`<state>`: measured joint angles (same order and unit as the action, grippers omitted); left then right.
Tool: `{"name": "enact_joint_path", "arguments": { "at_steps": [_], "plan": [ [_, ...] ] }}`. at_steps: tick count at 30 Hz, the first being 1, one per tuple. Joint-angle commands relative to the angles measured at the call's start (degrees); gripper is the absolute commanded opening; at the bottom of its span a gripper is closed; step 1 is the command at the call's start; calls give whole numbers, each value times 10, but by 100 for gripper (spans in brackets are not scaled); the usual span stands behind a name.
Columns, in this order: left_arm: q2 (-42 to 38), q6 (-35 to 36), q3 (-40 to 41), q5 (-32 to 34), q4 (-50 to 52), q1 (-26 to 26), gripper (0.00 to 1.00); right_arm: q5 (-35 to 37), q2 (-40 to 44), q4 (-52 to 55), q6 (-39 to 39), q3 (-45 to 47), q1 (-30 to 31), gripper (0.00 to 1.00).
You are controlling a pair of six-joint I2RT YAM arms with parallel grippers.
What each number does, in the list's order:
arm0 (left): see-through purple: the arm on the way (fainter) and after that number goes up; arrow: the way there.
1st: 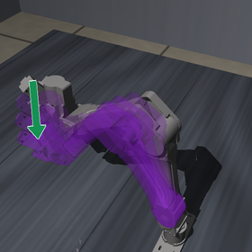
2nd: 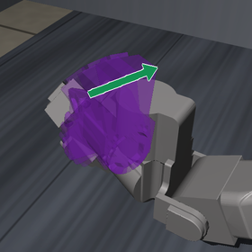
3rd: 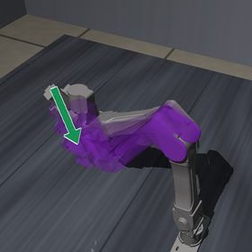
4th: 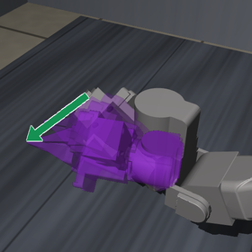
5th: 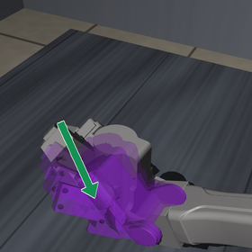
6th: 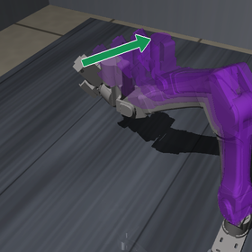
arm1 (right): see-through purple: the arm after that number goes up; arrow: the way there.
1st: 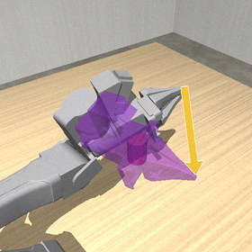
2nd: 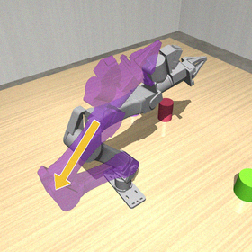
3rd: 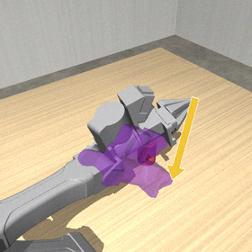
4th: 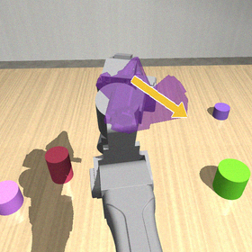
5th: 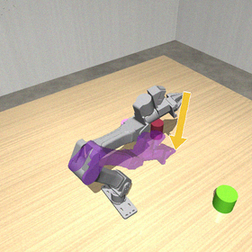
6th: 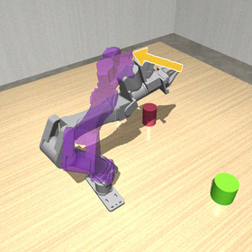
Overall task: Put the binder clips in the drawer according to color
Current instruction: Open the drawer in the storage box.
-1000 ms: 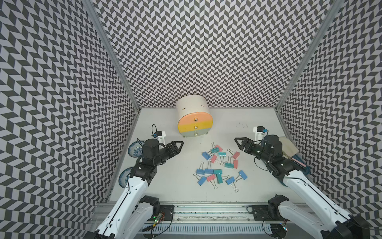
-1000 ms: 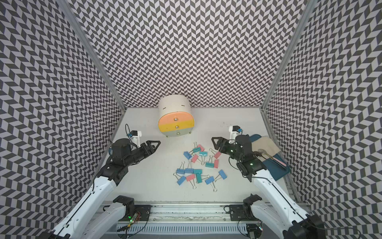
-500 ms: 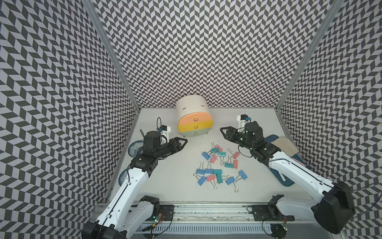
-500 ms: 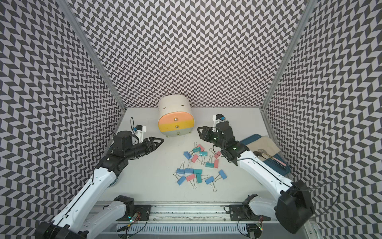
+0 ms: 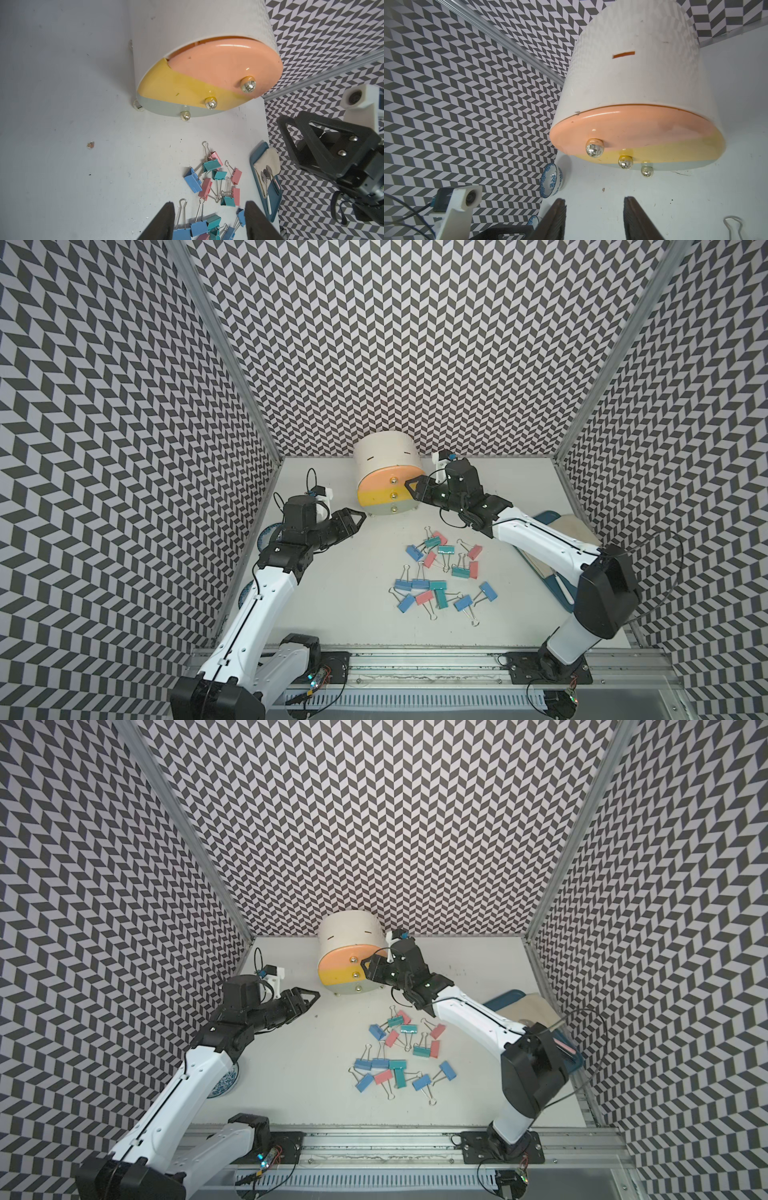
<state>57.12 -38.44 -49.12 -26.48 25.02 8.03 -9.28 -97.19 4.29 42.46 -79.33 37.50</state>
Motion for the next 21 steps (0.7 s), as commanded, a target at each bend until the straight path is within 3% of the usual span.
{"name": "enact_joint_path", "arguments": {
  "at_steps": [1, 21],
  "plan": [
    [-14, 4, -18, 28, 14, -9, 58, -17, -40, 5, -6, -39, 4, 47],
    [-10, 9, -22, 35, 24, -21, 59, -25, -120, -19, 54, -110, 14, 45]
  ]
}}
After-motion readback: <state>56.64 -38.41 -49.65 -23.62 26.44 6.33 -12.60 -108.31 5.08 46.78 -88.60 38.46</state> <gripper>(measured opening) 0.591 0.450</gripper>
